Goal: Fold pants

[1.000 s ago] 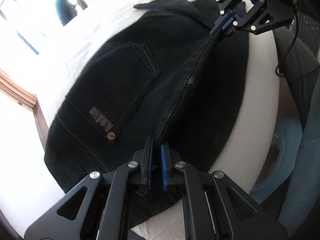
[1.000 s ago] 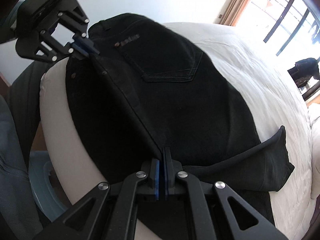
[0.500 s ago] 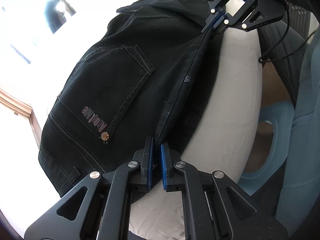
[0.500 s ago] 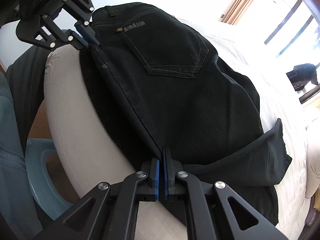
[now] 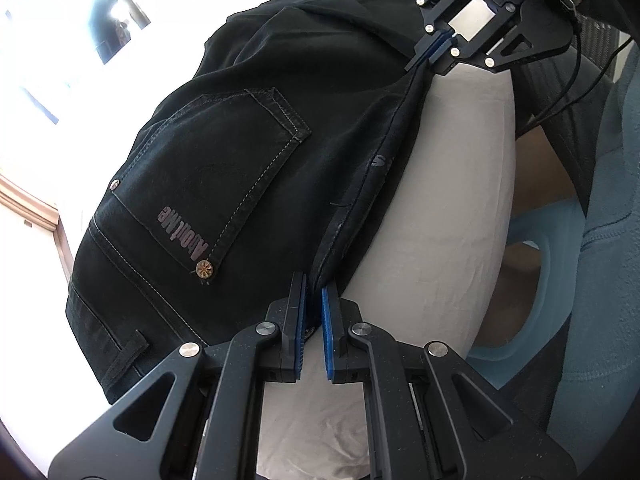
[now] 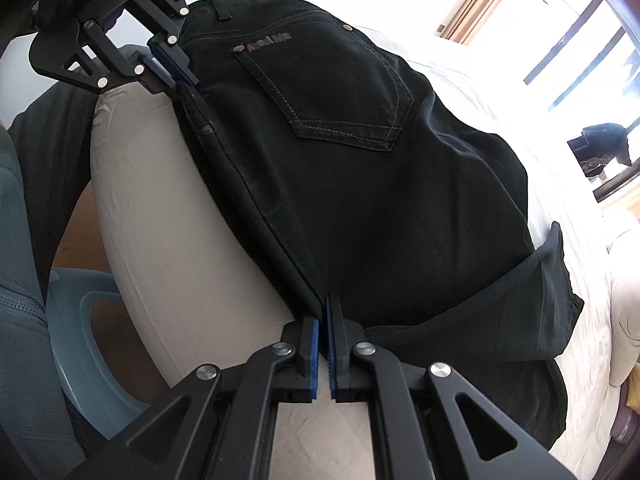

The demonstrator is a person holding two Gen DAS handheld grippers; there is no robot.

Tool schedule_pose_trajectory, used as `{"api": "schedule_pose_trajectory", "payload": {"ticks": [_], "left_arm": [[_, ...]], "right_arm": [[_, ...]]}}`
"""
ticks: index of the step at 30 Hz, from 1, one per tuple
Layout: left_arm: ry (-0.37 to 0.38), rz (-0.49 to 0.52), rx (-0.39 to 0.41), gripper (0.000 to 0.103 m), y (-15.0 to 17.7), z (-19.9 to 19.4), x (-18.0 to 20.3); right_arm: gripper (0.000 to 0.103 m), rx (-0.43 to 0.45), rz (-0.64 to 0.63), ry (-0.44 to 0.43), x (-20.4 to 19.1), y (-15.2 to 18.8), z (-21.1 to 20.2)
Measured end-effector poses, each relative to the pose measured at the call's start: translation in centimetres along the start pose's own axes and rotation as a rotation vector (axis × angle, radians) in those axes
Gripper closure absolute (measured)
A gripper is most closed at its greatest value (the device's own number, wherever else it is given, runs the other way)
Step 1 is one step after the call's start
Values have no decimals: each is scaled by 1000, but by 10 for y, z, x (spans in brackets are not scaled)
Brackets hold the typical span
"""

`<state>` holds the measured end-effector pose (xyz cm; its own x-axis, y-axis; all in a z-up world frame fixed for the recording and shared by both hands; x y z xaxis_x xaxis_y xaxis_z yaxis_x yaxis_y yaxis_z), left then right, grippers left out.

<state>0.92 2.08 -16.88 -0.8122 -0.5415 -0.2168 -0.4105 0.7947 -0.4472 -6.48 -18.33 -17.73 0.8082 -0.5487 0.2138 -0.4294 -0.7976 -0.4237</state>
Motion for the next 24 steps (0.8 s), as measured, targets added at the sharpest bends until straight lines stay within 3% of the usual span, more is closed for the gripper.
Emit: {"api": "schedule_pose_trajectory", "payload": {"ticks": [12,19,21,24], "left_arm": [[-31,-30,31,95,8,4,-3],[-5,-102,18,90,0,-20,-10],[5,-116,27,90,-8,-37,-14],[50,-142,53,89,-21,-60,-23]], "right_arm": [[98,-12,17,10,-13,-1,8],[95,9,89,19,-6,0,8],[87,9,131,15,-1,-1,3],[48,45,193,17,8,-4,-9]]}}
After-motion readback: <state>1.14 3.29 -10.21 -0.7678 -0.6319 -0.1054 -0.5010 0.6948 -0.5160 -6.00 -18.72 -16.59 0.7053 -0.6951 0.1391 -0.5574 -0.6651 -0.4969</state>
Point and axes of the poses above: each gripper's, at about its wrist camera, not at the fingertips, and z roughly the way its jaws point, x to its right, y to its underside, the point moved 4 cm from there along z, roughly the way its jaws point, and after that the axes turned 5 degrees about x, right-handed, at the moved point
